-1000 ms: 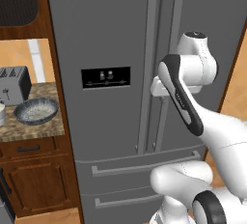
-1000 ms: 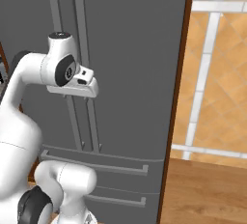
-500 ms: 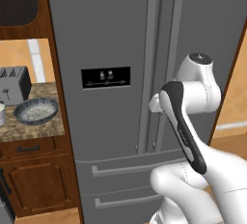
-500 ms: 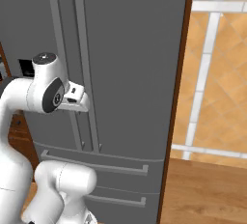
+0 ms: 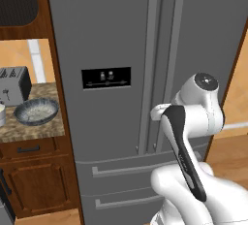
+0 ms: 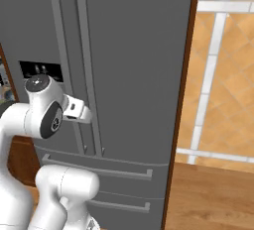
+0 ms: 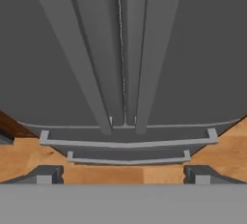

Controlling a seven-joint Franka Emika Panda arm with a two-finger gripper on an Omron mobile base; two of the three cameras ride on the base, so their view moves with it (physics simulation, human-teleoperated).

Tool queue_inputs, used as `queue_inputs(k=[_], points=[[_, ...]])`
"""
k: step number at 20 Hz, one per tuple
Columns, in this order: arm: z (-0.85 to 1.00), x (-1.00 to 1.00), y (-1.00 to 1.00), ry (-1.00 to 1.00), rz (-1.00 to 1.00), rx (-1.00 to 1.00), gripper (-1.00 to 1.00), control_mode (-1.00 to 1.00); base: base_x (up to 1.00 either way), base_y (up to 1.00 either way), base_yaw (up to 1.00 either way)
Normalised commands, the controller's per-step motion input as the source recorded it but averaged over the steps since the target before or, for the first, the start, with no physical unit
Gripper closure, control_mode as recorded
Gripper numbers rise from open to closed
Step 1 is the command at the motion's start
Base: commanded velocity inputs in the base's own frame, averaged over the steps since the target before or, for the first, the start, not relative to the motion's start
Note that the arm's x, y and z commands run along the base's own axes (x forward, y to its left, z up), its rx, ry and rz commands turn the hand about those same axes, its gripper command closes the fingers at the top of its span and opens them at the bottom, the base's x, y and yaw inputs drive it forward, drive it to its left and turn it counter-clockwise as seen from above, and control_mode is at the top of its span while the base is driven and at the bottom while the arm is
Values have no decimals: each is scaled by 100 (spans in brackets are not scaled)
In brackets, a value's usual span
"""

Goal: Grab a lemon wedge from the fridge and one ice cube from the ice bowl, and put them in the glass of lemonade.

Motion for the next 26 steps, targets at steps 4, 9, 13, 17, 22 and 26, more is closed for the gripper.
queue_inputs(k=[4,9,13,17,22,26], points=[[0,20,-6,0,0,0,-100,-100,0,0,0],[0,0,0,0,0,0,-100,100,-29,5,0],[0,0,0,0,0,0,-100,100,-63,32,0],[0,0,0,0,0,0,-100,100,-27,28,0],[0,0,0,0,0,0,-100,100,0,30,0],[0,0,0,0,0,0,-100,100,-21,16,-5]])
